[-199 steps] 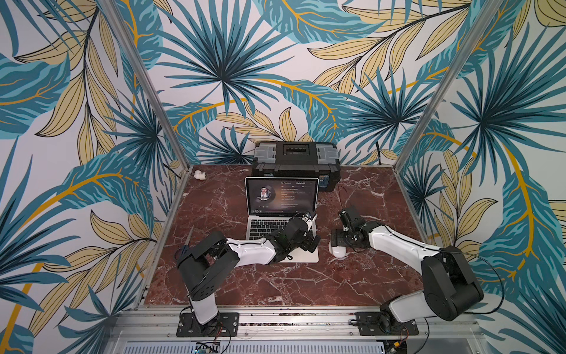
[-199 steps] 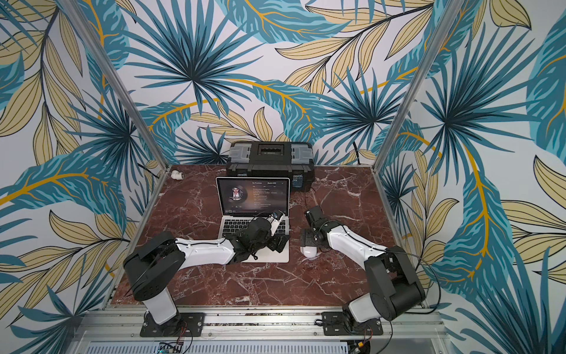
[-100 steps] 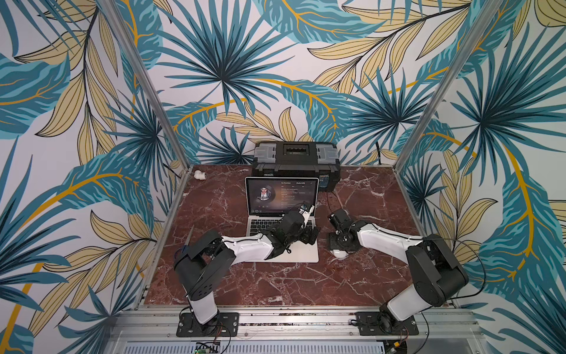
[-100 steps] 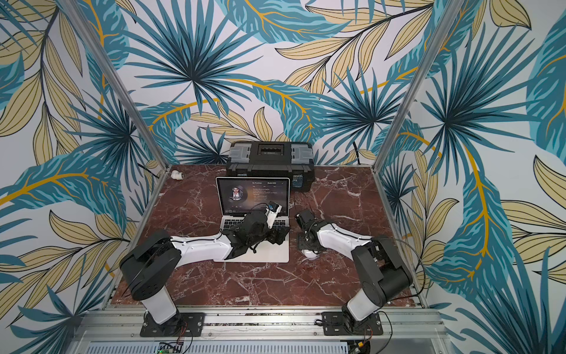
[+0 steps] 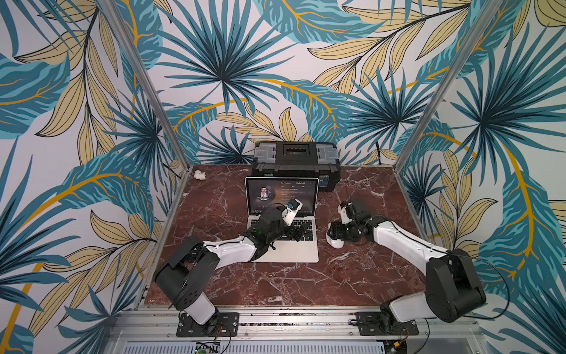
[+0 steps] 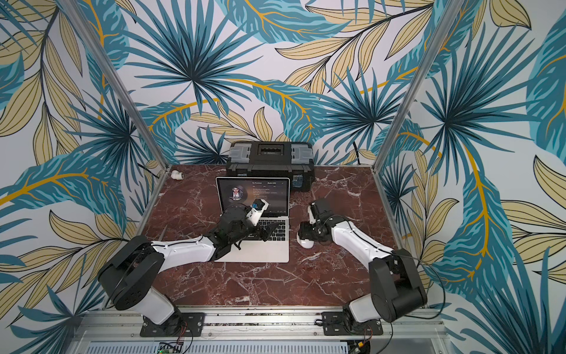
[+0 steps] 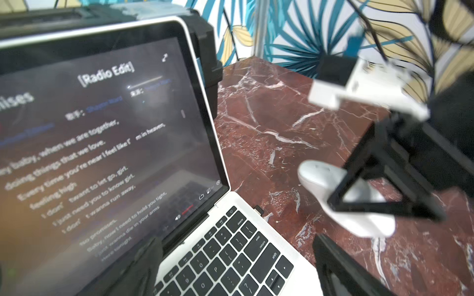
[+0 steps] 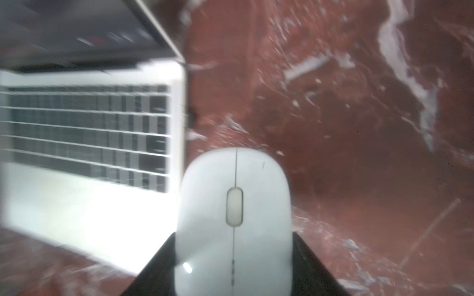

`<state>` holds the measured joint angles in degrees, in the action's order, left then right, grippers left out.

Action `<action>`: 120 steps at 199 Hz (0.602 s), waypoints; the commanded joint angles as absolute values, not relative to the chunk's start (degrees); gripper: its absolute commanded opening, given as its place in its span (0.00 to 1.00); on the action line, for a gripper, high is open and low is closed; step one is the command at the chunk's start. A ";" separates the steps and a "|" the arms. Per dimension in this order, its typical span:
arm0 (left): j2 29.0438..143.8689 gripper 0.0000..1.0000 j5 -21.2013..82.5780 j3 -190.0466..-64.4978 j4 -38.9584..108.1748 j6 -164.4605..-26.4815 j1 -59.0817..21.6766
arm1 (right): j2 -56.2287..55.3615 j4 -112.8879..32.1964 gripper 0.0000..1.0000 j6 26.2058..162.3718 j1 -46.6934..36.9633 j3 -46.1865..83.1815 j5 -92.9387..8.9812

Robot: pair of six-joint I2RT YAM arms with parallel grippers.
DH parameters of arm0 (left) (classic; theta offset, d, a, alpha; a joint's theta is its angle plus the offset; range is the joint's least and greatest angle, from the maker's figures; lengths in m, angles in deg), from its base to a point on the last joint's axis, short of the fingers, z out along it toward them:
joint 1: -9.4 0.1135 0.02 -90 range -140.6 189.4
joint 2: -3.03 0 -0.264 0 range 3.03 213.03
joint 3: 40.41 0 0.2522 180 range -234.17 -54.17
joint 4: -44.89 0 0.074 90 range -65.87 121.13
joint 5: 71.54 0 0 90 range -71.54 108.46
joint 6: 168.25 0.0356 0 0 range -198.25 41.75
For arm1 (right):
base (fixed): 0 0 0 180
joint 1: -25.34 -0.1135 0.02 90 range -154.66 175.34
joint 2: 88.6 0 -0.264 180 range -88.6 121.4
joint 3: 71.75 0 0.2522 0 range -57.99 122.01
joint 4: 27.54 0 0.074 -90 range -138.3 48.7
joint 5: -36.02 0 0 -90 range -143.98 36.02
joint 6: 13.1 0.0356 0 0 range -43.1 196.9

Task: Remove the wireless mouse receiver from the laptop
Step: Pick up the mouse from the center of the board, then place the mouse at the center of the board.

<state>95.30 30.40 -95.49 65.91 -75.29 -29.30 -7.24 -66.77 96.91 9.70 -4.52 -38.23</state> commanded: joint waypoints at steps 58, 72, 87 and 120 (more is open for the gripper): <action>96.90 1.00 55.01 -94.16 86.67 -61.76 -27.95 | -6.02 -60.44 0.40 97.84 11.57 -0.08 17.13; 96.46 1.00 55.64 -94.24 87.20 -61.35 -27.96 | -5.42 -62.46 0.40 96.09 11.15 -0.28 18.26; 95.64 1.00 54.88 -94.31 86.28 -60.83 -27.96 | -5.19 -62.41 0.40 95.57 10.61 -0.81 19.80; 95.66 1.00 54.51 -93.58 89.67 -62.70 -25.73 | -4.30 -64.49 0.40 92.05 8.08 -2.01 20.87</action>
